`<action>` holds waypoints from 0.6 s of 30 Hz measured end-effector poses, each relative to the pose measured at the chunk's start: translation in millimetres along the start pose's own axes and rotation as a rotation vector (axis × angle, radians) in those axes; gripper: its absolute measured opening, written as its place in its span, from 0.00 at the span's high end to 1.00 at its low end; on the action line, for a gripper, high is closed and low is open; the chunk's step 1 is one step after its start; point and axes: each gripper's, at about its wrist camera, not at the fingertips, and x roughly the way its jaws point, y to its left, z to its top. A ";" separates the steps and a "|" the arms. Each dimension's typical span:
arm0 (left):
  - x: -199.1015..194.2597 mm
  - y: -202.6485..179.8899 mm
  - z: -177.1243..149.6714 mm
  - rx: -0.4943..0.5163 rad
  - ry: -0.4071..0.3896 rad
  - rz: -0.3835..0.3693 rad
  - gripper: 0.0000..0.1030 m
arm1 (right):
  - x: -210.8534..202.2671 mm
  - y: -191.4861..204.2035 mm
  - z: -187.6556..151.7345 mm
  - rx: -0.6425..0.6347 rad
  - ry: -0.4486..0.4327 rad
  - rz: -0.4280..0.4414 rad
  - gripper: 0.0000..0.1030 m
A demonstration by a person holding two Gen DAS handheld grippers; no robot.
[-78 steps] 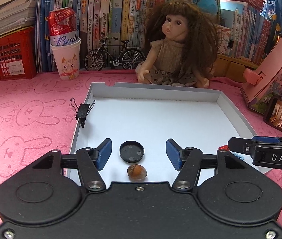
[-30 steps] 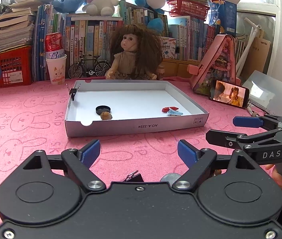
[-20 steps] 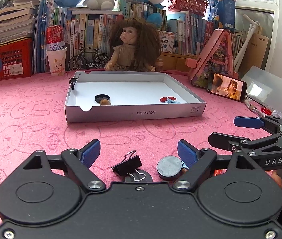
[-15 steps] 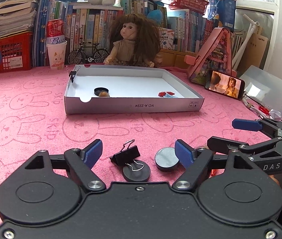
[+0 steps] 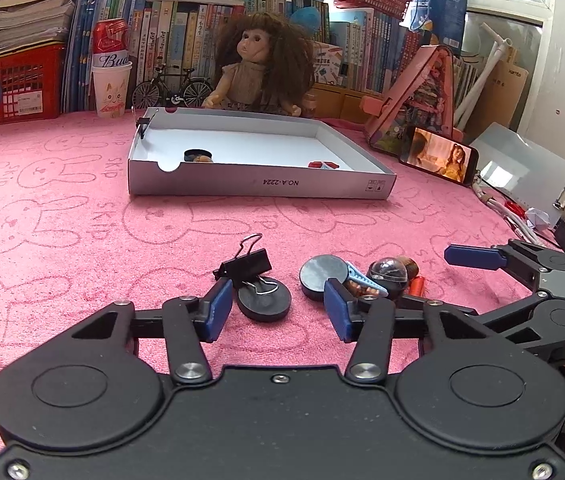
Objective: Organize rigid objects
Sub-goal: 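Move both grippers back toward the black binder clip and remaining objects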
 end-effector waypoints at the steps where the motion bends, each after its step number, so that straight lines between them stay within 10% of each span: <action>1: -0.3 -1.3 -1.0 0.008 0.003 0.000 0.58 | 0.8 0.3 -0.9 -0.005 0.008 0.006 0.05; 18: 12.9 -3.9 -0.4 0.018 0.004 -0.009 0.73 | -6.0 12.2 -2.5 -0.009 0.014 0.089 0.53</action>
